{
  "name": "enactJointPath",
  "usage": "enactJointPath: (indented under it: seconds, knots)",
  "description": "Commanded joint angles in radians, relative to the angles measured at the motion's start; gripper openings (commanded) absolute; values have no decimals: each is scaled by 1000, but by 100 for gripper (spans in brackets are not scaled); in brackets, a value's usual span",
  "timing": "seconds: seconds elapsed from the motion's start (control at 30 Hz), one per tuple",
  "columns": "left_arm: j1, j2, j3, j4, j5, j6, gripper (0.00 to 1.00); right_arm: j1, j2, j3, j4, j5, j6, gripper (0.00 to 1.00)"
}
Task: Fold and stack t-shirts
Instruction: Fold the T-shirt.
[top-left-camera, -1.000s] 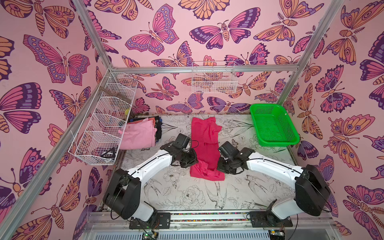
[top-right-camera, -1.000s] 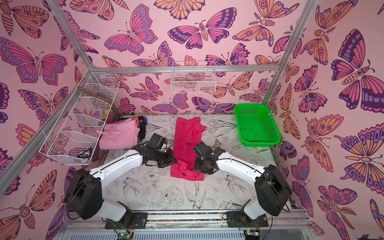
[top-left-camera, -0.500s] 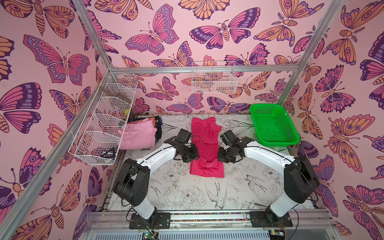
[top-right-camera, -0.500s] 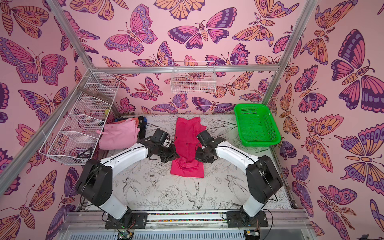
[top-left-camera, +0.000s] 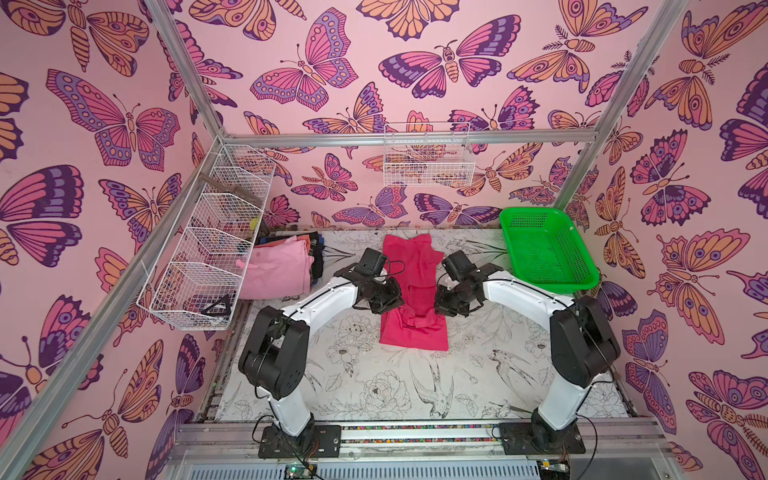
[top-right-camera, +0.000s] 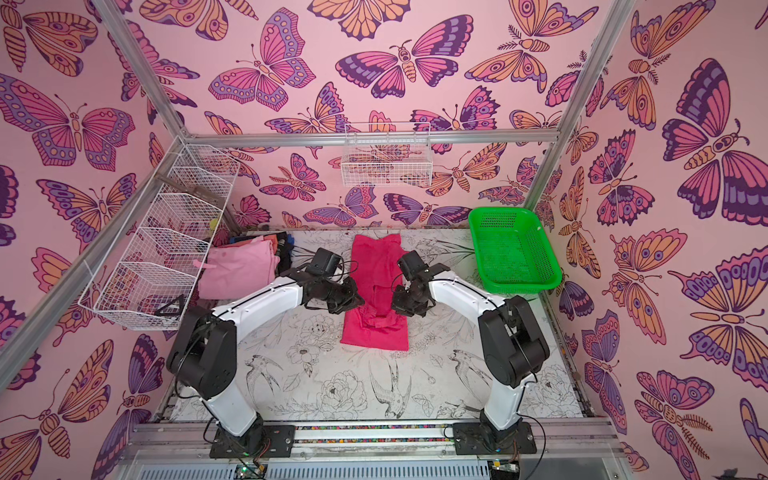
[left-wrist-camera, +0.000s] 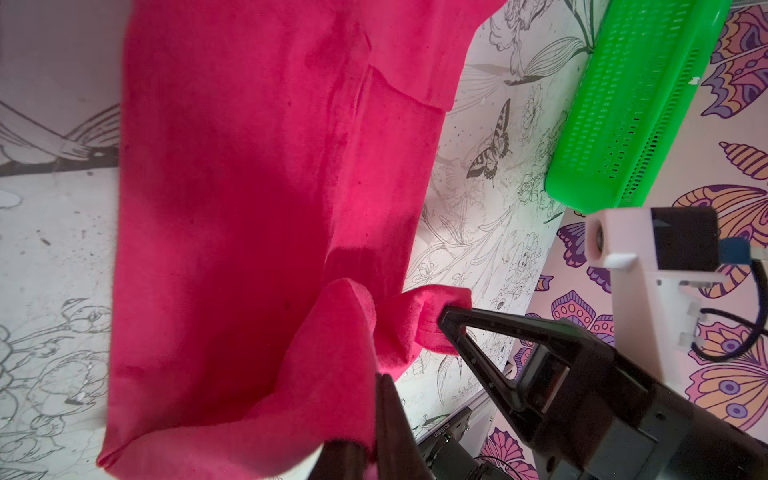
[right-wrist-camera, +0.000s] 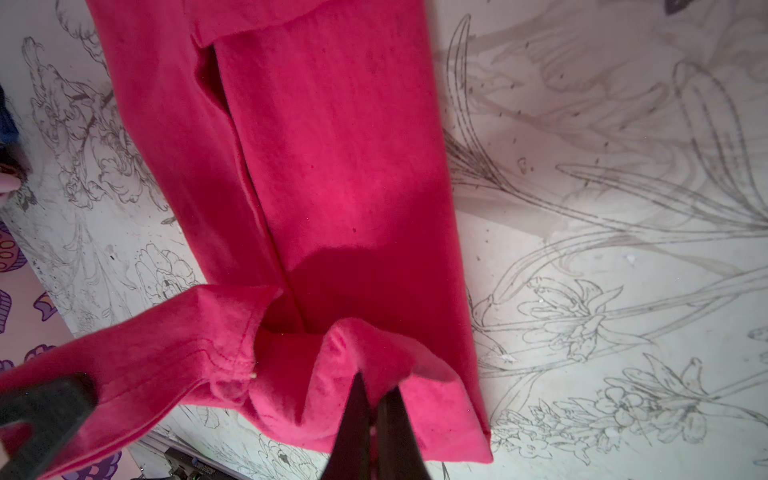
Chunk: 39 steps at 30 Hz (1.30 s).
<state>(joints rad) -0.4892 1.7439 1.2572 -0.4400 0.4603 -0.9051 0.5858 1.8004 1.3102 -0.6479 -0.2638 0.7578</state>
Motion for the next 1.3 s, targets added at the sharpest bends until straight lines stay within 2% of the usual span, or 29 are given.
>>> enactJointPath:
  seconds: [0.0, 0.43, 1.27]
  knots:
    - [11, 29, 19, 13, 15, 4, 0, -8, 27, 50, -5, -25, -23, 0]
    - [74, 35, -16, 40, 27, 6, 0, -40, 128, 177, -26, -64, -58, 0]
    - [127, 173, 95, 69, 97, 20, 0, -91, 234, 269, -47, -108, -95, 0]
